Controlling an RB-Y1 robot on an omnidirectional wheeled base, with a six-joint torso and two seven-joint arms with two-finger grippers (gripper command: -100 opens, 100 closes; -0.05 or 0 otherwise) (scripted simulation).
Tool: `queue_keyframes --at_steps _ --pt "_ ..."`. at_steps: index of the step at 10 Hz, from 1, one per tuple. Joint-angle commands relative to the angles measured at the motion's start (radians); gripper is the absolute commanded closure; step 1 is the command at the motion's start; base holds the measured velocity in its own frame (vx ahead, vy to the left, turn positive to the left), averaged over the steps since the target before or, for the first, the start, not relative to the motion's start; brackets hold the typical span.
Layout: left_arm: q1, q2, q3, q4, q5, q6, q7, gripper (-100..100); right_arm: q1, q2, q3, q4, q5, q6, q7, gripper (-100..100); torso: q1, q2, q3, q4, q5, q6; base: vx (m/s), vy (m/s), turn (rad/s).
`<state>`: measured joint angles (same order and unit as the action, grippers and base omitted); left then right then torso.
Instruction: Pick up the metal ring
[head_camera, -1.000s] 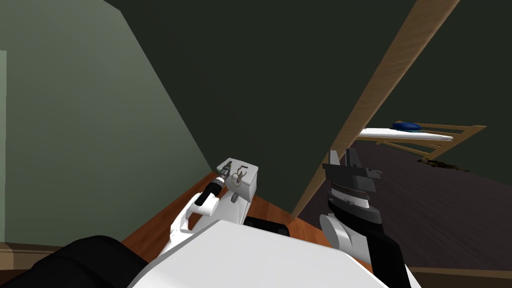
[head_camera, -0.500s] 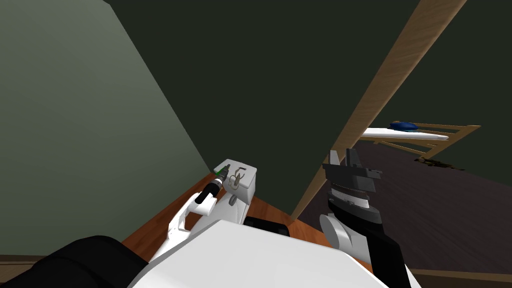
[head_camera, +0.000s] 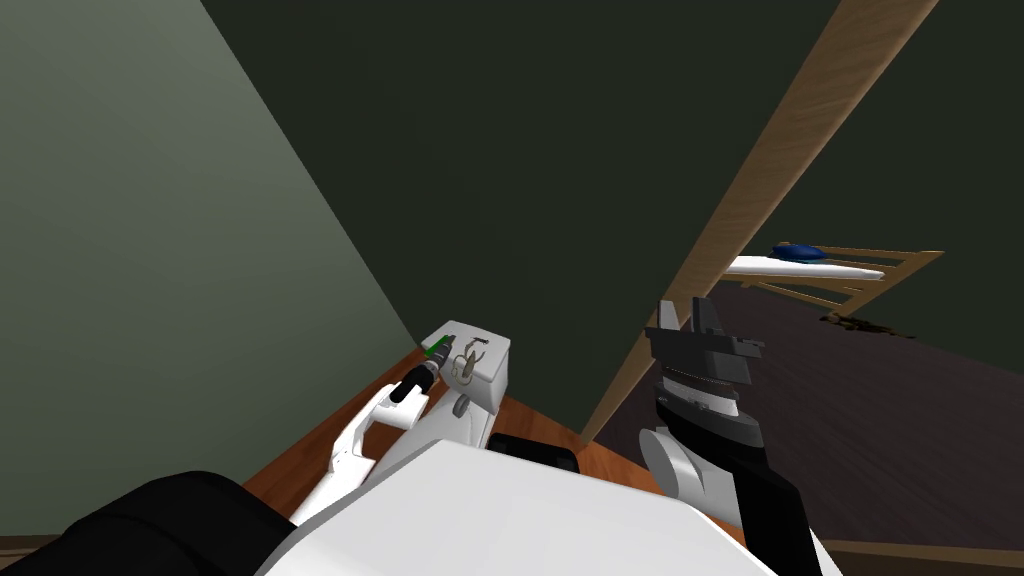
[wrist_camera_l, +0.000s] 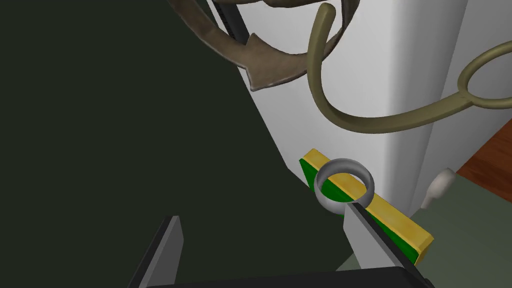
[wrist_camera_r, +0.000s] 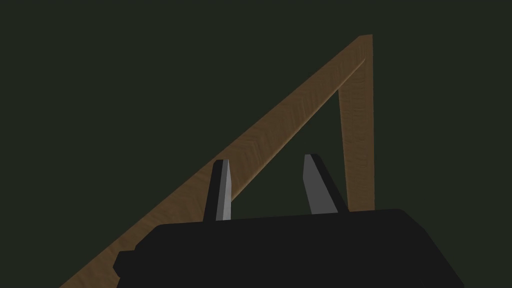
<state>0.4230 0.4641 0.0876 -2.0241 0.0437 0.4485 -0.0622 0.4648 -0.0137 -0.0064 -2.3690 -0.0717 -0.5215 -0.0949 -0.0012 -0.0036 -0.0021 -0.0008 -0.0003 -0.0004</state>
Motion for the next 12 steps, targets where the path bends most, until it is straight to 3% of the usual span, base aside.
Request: queue_keyframes --at_steps 1,9,10,11,12 --pt "0.004 0.019 0.007 0.018 0.001 0.031 -0.006 -100 0.000 0.000 0.000 0.000 0.000 0.000 0.000 0 0.000 0.000 0.000 0.000 0.000 0.000 0.046 -0.013 -0.016" --pt "0.005 0.103 0.037 0.103 0.000 0.180 -0.036 -100 0.000 0.000 0.000 0.000 0.000 0.000 0.000 0 0.000 0.000 0.000 0.000 0.000 0.000 0.043 -0.016 -0.022" --pt "-0.004 0.096 0.033 0.105 -0.001 0.166 -0.033 -100 0.000 0.000 0.000 0.000 0.000 0.000 0.000 0 0.000 0.000 0.000 0.000 0.000 0.000 0.020 -0.007 -0.003" --pt "-0.003 0.096 0.033 0.106 -0.002 0.169 -0.034 0 0.000 0.000 0.000 0.000 0.000 0.000 0.000 0 0.001 0.002 0.001 0.000 0.000 0.000 0.000 0.000 0.000" --pt "-0.030 0.087 0.035 0.143 -0.011 0.164 -0.034 -100 0.000 0.000 0.000 0.000 0.000 0.000 0.000 0 0.001 0.003 0.001 0.001 0.000 0.000 -0.008 0.015 -0.094"
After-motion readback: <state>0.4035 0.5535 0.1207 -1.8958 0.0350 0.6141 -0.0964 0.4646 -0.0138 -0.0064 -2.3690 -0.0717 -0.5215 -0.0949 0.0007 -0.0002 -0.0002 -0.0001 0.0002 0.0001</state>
